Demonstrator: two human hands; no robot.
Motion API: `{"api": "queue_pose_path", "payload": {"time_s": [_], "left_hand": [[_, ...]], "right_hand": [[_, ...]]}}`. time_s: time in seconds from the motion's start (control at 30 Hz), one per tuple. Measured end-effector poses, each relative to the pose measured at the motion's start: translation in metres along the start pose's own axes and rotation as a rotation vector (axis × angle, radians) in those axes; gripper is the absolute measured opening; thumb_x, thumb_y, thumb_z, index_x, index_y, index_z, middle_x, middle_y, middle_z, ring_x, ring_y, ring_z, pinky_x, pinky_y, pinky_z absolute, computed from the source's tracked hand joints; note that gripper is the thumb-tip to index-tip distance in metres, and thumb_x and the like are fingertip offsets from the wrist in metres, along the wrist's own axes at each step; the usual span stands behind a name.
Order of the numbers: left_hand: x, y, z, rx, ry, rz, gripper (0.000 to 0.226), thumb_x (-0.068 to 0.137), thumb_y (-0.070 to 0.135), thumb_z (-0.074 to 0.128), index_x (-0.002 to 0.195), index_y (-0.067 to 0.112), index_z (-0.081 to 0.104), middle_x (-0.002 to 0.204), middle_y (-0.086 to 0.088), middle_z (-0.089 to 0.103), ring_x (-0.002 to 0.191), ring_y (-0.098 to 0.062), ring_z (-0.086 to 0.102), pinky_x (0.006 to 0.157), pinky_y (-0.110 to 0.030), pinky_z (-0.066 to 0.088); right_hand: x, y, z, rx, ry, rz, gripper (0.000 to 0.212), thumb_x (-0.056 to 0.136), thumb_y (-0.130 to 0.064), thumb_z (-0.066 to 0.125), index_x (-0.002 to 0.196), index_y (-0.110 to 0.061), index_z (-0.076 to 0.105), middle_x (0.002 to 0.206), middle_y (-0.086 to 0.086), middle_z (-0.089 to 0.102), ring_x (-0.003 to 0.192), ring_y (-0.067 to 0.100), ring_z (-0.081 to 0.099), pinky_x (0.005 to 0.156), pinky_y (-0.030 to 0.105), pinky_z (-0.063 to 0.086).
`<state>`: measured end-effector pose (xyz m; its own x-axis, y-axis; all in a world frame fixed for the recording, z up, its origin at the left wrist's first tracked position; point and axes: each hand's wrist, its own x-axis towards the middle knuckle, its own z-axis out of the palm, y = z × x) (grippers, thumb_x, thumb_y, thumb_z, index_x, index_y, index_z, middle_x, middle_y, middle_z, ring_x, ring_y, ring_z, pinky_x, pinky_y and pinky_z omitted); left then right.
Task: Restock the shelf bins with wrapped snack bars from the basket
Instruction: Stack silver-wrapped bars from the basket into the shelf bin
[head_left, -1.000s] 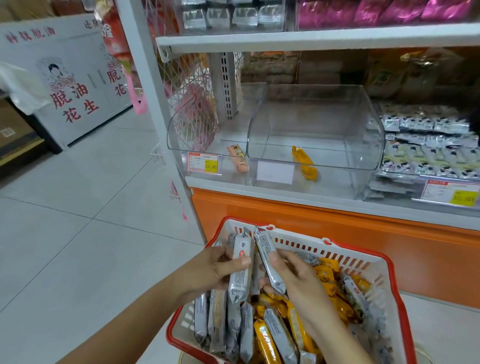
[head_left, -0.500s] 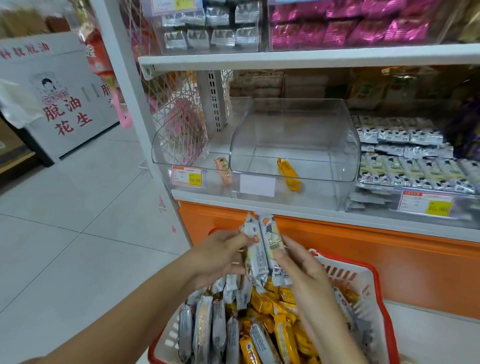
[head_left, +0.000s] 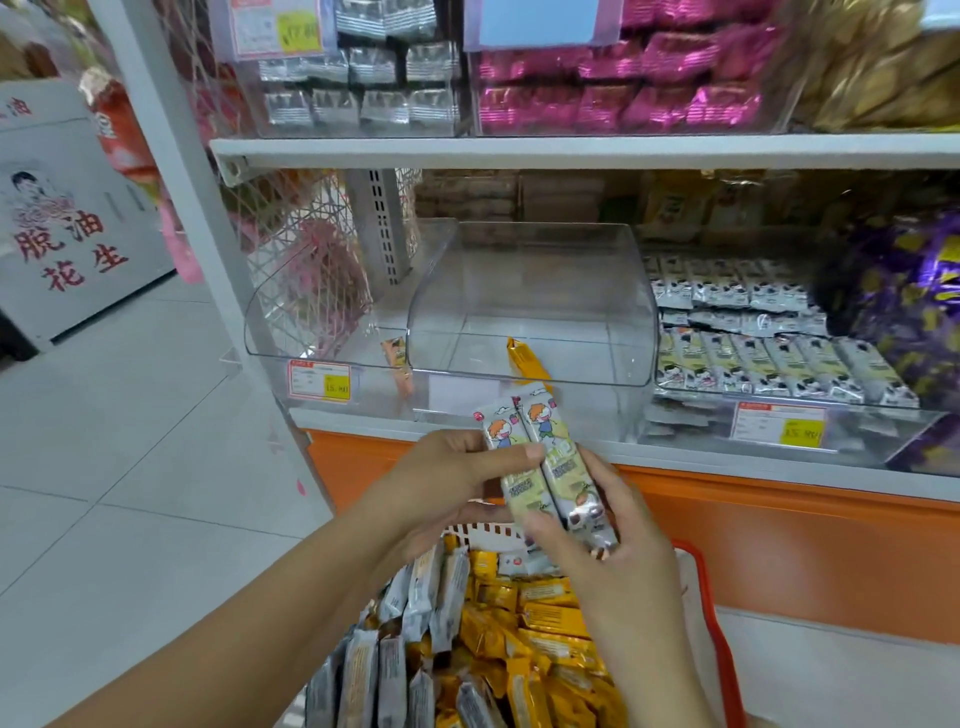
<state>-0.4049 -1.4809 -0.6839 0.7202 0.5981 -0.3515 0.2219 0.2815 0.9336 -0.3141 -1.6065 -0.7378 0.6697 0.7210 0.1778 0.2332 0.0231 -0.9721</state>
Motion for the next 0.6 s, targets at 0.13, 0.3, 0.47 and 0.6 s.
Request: {"api": "queue_pose_path", "payload": {"time_s": [0.13,0.3,0.47,0.6], "left_hand": [[0.011,0.007,0.015,-0.015,-0.001,0.022,0.029,0.082,0.018,0.07,0.109,0.008,0.066,0.099,-0.007,0.074,0.087,-0.018,0.071,0.063,-0.025,0.056],[0.028,0.023,0.031,0.052,-0.052,0.121,0.042,0.078,0.03,0.071,0.113,0.007,0.066,0.101,-0.008,0.073,0.095,-0.022,0.07,0.079,-0.032,0.058],[0.044,0.036,0.033,0.606,0.179,0.433,0.049,0.081,0.06,0.058,0.105,0.019,0.072,0.086,0.017,0.072,0.08,0.007,0.062,0.074,-0.008,0.044],[0.063,0.026,0.016,1.033,0.257,0.564,0.047,0.088,0.045,0.06,0.127,0.018,0.059,0.137,0.002,0.054,0.133,-0.003,0.033,0.091,-0.007,0.026]], "right_hand": [[0.005,-0.001,-0.007,-0.369,0.06,-0.123,0.098,0.056,-0.08,0.064,0.14,-0.035,0.043,0.118,-0.026,0.035,0.118,-0.002,0.038,0.091,0.006,0.032],[0.021,-0.004,-0.018,-0.567,0.232,-0.253,0.081,0.077,-0.058,0.056,0.147,-0.023,0.036,0.119,-0.01,0.045,0.112,0.008,0.044,0.09,0.018,0.04],[0.062,-0.015,-0.061,-0.576,0.372,-0.228,0.071,0.079,-0.038,0.065,0.144,-0.02,0.042,0.116,-0.001,0.051,0.106,0.017,0.048,0.084,0.025,0.037],[0.124,-0.031,-0.114,-0.706,0.536,-0.19,0.063,0.086,-0.031,0.063,0.144,-0.018,0.043,0.115,0.014,0.052,0.106,0.03,0.05,0.079,0.033,0.037]]}}
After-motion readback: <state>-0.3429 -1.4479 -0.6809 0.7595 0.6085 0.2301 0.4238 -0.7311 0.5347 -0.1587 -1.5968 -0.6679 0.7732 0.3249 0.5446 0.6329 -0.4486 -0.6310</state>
